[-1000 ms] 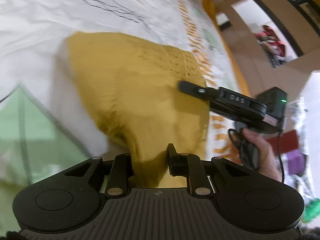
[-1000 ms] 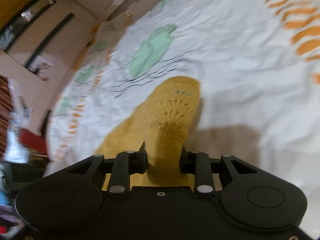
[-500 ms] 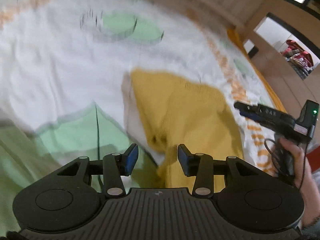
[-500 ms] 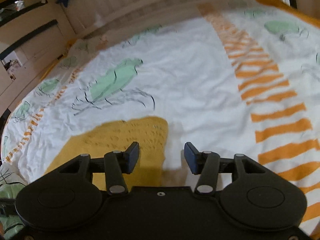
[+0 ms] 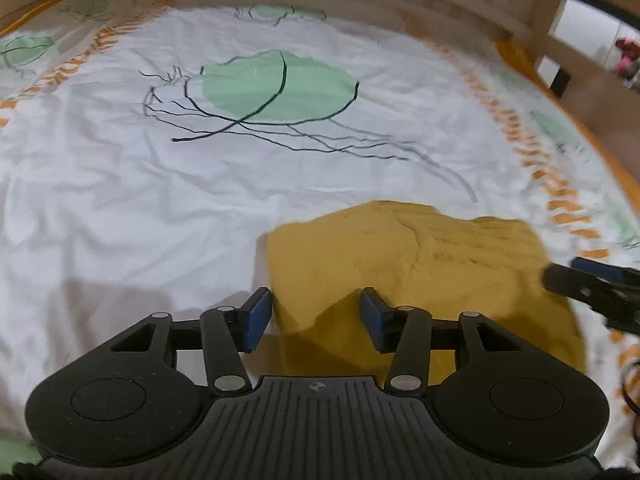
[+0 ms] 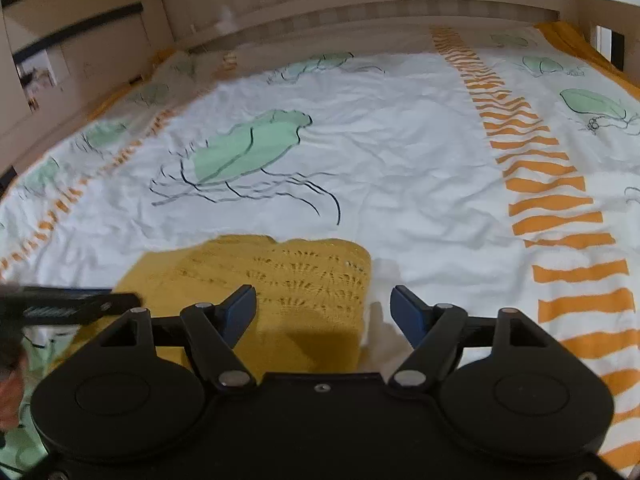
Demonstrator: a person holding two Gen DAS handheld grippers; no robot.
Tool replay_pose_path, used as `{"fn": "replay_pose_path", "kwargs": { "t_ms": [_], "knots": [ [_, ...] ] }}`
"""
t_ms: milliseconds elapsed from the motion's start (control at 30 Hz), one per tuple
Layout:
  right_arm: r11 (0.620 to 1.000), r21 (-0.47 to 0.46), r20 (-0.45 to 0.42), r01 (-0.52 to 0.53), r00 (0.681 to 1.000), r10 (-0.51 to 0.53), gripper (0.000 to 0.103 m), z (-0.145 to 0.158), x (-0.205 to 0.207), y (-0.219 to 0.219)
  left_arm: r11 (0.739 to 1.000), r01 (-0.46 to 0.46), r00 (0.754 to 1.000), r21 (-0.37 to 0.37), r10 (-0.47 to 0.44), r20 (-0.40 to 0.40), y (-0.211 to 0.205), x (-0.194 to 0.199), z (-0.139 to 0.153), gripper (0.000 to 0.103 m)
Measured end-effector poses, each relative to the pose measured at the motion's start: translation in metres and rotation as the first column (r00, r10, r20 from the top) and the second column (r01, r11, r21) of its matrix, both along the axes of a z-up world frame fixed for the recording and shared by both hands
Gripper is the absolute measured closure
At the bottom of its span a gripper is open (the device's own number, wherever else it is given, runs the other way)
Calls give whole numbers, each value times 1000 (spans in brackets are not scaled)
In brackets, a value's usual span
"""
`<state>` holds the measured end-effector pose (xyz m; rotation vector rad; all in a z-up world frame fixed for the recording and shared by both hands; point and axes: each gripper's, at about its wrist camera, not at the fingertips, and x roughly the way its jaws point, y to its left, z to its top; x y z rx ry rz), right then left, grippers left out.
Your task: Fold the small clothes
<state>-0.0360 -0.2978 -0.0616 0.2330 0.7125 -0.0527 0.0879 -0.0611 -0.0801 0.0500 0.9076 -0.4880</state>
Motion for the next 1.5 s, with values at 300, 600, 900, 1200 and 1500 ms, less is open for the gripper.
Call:
{"fn": "replay_pose_path", "kwargs": {
  "t_ms": [300,600,900,1200,1500],
  "knots": [
    [996,-86,-68,26,997,-32,3,-23,22,-2,997,-22,1000,70,22,4,-11,29,-9,22],
    [982,3,-15,191,981,-191,1,-13,6,-24,991,-134,990,31,132,54,9,27,5,14],
    [984,95,16,150,988,-152,0,38,-41,-6,983,-133,981,130,111,162,19,-28,54,12],
    [994,-70,-29,81,996,-83,0,61,-77,39,961,-122,973,249,66,223,10,-91,77,12],
    [963,-202,2,177,984,-181,1,68,-109,56,980,-79,993,183,62,96,21,-112,74,12]
  ]
}}
